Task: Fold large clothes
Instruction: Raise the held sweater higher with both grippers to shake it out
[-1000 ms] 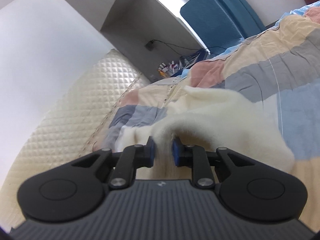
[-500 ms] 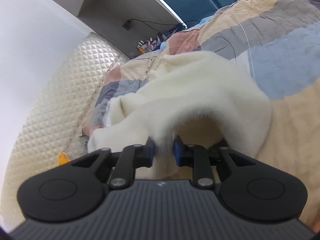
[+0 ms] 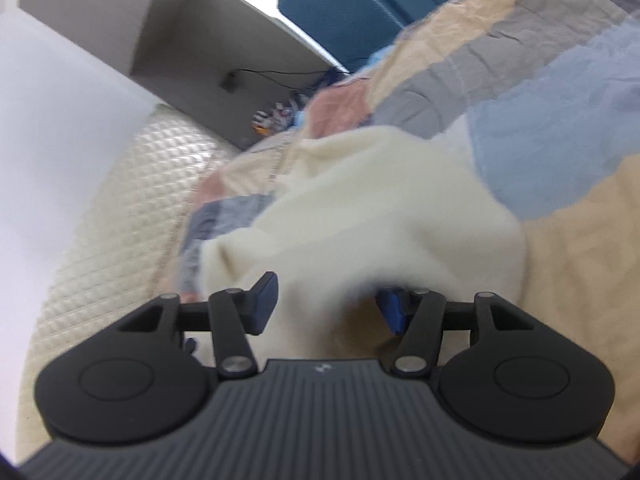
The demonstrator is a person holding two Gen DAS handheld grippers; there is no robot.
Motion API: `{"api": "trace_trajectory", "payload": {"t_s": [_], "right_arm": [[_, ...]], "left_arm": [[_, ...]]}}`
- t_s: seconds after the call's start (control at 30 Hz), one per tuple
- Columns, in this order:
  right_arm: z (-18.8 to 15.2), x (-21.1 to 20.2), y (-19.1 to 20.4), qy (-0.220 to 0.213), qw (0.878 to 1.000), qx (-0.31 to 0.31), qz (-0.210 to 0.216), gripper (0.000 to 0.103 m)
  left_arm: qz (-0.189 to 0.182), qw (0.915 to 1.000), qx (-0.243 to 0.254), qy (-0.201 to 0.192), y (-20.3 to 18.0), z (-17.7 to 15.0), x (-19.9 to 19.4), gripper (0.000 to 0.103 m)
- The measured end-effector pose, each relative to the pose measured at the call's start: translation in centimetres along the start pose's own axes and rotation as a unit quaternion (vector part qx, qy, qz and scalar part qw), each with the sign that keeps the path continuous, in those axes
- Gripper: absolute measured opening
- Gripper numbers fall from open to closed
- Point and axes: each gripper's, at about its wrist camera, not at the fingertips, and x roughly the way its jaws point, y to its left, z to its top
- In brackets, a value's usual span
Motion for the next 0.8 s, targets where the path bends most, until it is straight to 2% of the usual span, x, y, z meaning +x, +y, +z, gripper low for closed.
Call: {"api": "trace_trajectory", "payload": {"t_s": [0.1, 0.17, 0.2, 0.23, 0.27, 0.3, 0.4, 0.5, 0.6, 0.8], "right_arm": [[0.3, 1.2, -0.7, 0.008, 1.0, 0.017, -0.012, 0.056], [0.4, 1.6, -0.7, 0.003, 1.0, 0.011, -0.021, 0.048], [0.5, 1.7, -0.5, -0.002, 1.0, 0.003, -0.027, 0.04], [0.6, 1.7, -0.4, -0.009, 0.999, -0.005, -0.031, 0.033], [0.7, 1.7, -0.4, -0.016, 0.999, -0.009, -0.031, 0.029], [0.8, 1.5, -0.3, -0.023, 0.999, -0.013, -0.03, 0.02], [1.3, 0.7, -0.1, -0.047, 0.998, -0.024, -0.021, 0.016], [1.2, -1.0, 1.0, -0.08, 0.995, -0.052, 0.005, 0.015], [0.9, -3.8, 2.1, -0.117, 0.99, -0.062, 0.045, 0.014], [1.6, -9.6, 6.4, -0.176, 0.973, -0.117, 0.092, 0.014]], "left_arm": [[0.004, 1.0, 0.0, -0.004, 0.0, 0.5, 0.9, 0.054], [0.002, 0.9999, 0.009, -0.004, -0.1, 0.7, 1.5, 0.052], [0.004, 0.9997, 0.02, -0.009, -0.2, 0.7, 1.6, 0.04], [0.007, 0.9993, 0.034, -0.013, -0.5, 0.8, 1.7, 0.033], [0.009, 0.9989, 0.044, -0.017, -0.7, 0.9, 1.7, 0.02], [0.002, 0.9986, 0.047, -0.025, -0.8, 1.0, 1.3, 0.015], [-0.028, 0.9968, 0.057, -0.048, -1.8, 0.7, -0.4, 0.013], [-0.057, 0.9914, 0.091, -0.074, -3.8, 0.2, -3.2, 0.012], [-0.086, 0.9838, 0.12, -0.102, -6.1, -0.4, -6.3, 0.012], [-0.122, 0.9678, 0.166, -0.144, -11.1, -1.5, -11.9, 0.012]]}}
